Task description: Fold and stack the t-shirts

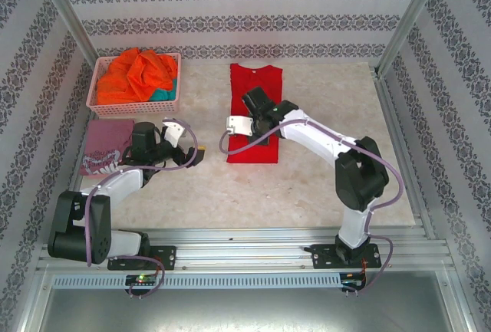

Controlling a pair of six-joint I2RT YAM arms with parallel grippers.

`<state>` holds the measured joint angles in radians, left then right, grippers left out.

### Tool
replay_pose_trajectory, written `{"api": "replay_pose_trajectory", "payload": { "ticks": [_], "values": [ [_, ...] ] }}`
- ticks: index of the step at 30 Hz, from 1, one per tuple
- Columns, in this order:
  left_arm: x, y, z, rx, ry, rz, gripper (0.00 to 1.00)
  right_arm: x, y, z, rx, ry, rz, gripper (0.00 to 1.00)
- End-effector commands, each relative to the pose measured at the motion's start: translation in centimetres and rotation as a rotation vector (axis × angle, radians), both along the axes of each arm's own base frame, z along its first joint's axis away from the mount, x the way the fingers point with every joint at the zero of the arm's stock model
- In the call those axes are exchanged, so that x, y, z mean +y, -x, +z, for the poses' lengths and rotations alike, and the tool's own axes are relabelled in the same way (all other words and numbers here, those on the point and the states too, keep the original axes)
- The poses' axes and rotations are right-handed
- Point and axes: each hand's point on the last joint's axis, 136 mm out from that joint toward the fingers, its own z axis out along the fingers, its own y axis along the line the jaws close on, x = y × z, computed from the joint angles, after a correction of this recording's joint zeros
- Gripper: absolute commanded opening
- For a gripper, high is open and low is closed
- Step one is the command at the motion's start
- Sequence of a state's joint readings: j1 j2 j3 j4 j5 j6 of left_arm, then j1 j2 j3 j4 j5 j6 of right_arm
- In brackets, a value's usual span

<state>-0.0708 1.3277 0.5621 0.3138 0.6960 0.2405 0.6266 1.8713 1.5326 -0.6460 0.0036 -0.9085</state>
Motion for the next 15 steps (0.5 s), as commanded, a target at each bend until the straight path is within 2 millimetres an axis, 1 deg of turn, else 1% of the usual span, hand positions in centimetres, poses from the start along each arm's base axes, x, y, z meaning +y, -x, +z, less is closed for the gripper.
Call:
{"api": "replay_pose_trajectory", "payload": {
  "ticks": [1,3,6,9,15],
  "values": [
    [-0.3,-0.1,1.1,-0.105,-0.03,-0.037,1.0,0.2,-2.4,0.4,-0.034,0.005,0.021,0.0],
    [-0.2,0.0,1.0,-0.115,-0.037,-0.039,1.0,0.3,-3.7,0.2,-0.042,0.002,0.012,0.0],
    [-0.2,0.0,1.0,-0.131,-0.054,-0.043,1.0,0.3,-5.1,-0.3,-0.051,0.008,0.005,0.0],
    [-0.1,0.1,0.9,-0.142,-0.07,-0.045,1.0,0.3,-6.2,-0.9,-0.049,0.015,0.003,0.0],
    [0.0,0.1,0.9,-0.15,-0.081,-0.042,1.0,-0.6,-8.4,-1.8,-0.057,0.036,-0.029,0.0]
  ]
}}
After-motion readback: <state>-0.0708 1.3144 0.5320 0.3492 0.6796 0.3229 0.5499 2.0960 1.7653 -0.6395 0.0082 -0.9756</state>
